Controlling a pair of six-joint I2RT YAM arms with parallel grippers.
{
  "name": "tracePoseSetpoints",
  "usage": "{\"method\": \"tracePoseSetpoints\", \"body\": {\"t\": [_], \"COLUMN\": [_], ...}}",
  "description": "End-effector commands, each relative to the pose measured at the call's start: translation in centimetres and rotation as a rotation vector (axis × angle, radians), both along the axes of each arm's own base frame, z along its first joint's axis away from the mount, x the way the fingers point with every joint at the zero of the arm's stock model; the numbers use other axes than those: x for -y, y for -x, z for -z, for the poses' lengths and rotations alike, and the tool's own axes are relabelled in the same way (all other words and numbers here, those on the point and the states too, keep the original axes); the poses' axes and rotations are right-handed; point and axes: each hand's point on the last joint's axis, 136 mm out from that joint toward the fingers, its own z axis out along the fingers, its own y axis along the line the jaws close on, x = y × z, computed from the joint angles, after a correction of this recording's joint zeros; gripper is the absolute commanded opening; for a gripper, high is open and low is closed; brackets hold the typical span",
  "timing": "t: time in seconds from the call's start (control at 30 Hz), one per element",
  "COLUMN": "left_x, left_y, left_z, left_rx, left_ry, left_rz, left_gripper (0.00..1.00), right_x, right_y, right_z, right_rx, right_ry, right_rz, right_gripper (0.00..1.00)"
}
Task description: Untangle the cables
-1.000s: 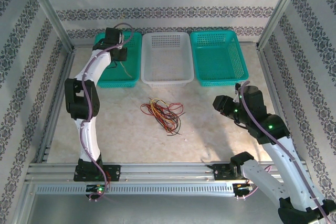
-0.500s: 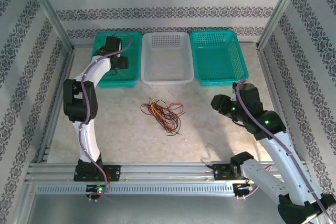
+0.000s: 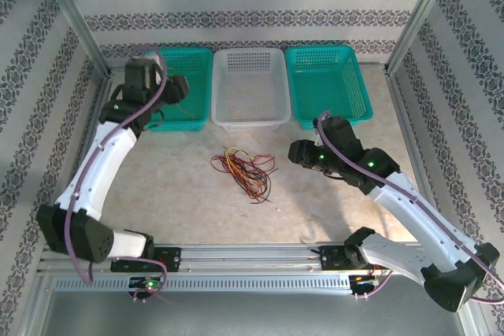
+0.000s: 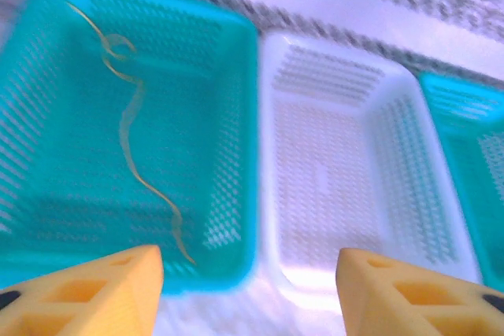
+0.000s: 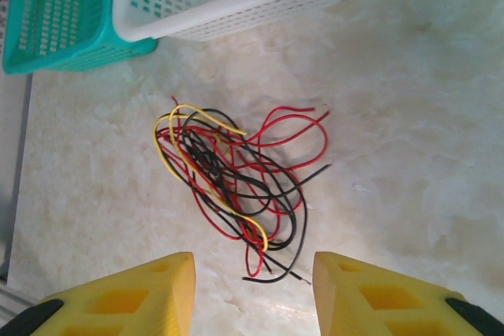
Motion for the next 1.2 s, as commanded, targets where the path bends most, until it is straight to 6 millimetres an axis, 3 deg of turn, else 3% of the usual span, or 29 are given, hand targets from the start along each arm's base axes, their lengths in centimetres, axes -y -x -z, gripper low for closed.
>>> {"method": "tracePoseSetpoints", "body": {"t": [0.0, 0.13, 0.2, 0.27, 0.33, 0.57, 0.77, 1.0, 1.17], "left_x": [5.9, 9.7, 10.4, 11.1, 11.5, 11.9, 13.1, 14.9, 15.5], "left_y": [3.9, 7.0, 7.6, 7.6, 7.4, 6.5, 7.0, 8.6, 10.4], "left_z": [5.7, 11.7, 14.6, 16.1, 16.5, 16.3, 18.2, 20.1, 20.8], "left_rx": [-0.175, -0.286, -0.345, -0.362, -0.358, -0.346, -0.404, -0.463, -0.483], "left_ry": [0.149, 0.252, 0.312, 0.351, 0.355, 0.271, 0.262, 0.239, 0.223], "left_rz": [0.127, 0.150, 0.119, 0.106, 0.110, 0.134, 0.170, 0.214, 0.246], "left_gripper": [0.57, 0.53, 0.48, 0.43, 0.39, 0.42, 0.42, 0.43, 0.43], "right_x": [-1.1, -2.1, -2.4, -2.8, -3.1, -3.4, -2.2, -1.5, -1.6], "right_y": [-0.9, -0.2, 0.2, 0.6, 1.0, 2.6, 3.1, 1.1, -0.9], "right_z": [-0.9, 0.8, 1.6, 2.2, 2.8, 4.6, 6.8, 9.5, 12.5], "right_rx": [0.058, 0.039, 0.030, 0.018, 0.001, -0.031, -0.088, -0.153, -0.191], "right_ry": [0.036, 0.089, 0.095, 0.081, 0.074, 0.094, 0.131, 0.207, 0.400], "right_rz": [-0.017, -0.049, -0.054, -0.056, -0.060, -0.071, -0.022, -0.006, -0.114], "right_gripper": [0.45, 0.45, 0.45, 0.46, 0.46, 0.47, 0.47, 0.50, 0.52]}}
